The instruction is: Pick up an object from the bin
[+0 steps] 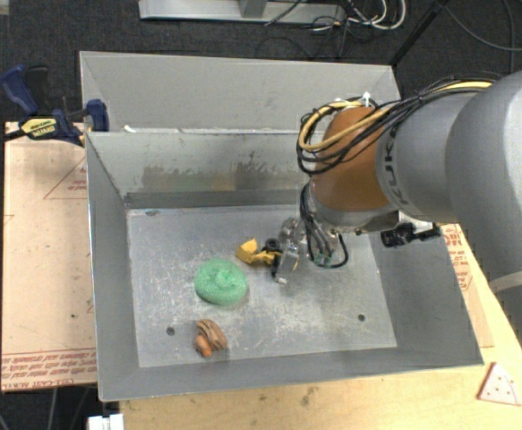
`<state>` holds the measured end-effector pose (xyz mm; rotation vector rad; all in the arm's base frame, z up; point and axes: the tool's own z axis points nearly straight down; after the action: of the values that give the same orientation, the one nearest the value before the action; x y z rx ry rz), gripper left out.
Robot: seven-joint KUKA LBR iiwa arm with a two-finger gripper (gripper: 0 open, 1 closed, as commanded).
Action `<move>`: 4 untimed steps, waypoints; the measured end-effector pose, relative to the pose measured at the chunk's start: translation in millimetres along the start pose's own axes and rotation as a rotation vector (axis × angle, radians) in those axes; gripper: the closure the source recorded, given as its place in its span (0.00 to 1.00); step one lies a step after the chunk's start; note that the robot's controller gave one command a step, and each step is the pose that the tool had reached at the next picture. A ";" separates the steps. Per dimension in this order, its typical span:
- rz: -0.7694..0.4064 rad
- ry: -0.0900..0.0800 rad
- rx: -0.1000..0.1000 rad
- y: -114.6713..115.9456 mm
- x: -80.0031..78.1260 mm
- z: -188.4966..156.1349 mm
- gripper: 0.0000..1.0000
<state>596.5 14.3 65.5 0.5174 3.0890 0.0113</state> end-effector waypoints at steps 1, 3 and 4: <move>-0.010 -0.001 0.001 -1.1 -0.4 -1.7 1.00; -0.010 -0.001 0.003 -0.9 -1.0 -10.0 1.00; -0.011 0.007 0.007 -1.8 0.6 -17.0 1.00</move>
Offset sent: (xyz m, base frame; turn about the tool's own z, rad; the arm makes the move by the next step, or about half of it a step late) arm 0.0000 0.0001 0.0159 0.0000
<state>595.2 12.7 82.5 0.5018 3.1001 0.0026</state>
